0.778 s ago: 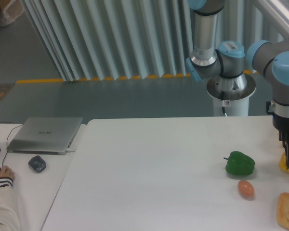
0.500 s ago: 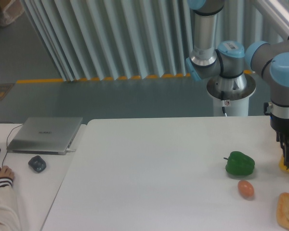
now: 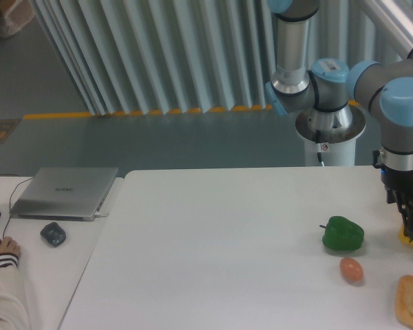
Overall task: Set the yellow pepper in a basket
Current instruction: 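Lower the gripper toward the yellow pepper at the table edge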
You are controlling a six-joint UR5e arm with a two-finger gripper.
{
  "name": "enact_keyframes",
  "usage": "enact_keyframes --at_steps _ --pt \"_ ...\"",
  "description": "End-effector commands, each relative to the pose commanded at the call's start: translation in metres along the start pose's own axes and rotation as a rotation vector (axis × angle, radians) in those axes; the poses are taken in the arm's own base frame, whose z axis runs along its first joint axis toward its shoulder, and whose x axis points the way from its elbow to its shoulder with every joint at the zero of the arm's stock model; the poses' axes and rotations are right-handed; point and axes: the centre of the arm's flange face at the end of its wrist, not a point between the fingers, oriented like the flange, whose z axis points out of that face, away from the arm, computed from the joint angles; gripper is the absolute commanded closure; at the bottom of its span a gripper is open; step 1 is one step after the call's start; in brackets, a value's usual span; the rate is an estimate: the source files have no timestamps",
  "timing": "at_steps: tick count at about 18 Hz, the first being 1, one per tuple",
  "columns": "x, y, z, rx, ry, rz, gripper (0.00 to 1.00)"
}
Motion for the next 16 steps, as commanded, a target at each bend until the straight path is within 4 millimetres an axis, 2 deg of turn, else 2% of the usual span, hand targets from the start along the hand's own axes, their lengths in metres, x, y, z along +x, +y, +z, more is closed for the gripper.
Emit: enact_keyframes --at_steps 11,16 --pt "-0.0022 -0.0051 -0.0025 0.026 -0.023 -0.176 0.00" --pt "-0.0008 0.0002 0.0011 0.026 -0.016 -0.244 0.00"
